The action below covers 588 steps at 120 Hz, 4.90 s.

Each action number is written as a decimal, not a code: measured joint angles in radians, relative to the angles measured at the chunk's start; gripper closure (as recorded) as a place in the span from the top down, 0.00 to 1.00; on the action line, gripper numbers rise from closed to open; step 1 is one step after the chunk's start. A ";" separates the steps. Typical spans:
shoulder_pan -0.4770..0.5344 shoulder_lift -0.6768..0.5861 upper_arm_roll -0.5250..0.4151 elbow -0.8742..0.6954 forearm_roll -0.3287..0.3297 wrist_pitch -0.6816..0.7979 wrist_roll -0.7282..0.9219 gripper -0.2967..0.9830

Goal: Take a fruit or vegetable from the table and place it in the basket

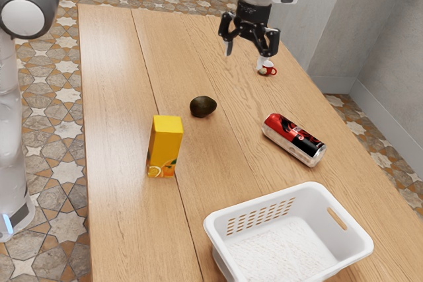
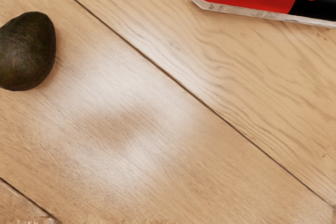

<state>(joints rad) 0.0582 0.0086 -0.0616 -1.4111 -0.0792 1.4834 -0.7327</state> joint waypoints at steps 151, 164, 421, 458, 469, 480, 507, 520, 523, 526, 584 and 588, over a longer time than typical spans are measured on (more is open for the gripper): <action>-0.013 -0.060 0.272 -0.476 -0.079 0.396 0.337 0.77; 0.071 -0.054 0.272 -0.542 -0.057 0.414 0.420 0.77; 0.020 -0.009 0.268 -0.715 -0.058 0.755 0.921 0.56; -0.044 -0.122 0.260 -0.638 -0.038 0.788 0.873 0.35; -0.111 -0.134 0.172 -0.542 -0.025 0.792 0.838 0.34; -0.142 -0.097 0.027 -0.453 -0.016 0.796 0.789 0.34; -0.380 0.055 -0.041 -0.351 -0.019 0.826 0.675 0.36; -0.365 0.102 -0.048 -0.331 -0.024 0.851 0.628 0.40; -0.348 0.111 -0.048 -0.327 -0.027 0.856 0.619 0.41; -0.336 0.120 -0.048 -0.324 -0.030 0.863 0.611 0.42; -0.422 0.248 -0.042 -0.229 -0.104 0.970 0.532 0.68; -0.419 0.248 -0.038 -0.235 -0.109 0.973 0.531 0.70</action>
<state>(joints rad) -0.3611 0.2568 -0.0993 -1.6460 -0.1884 2.4560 -0.2013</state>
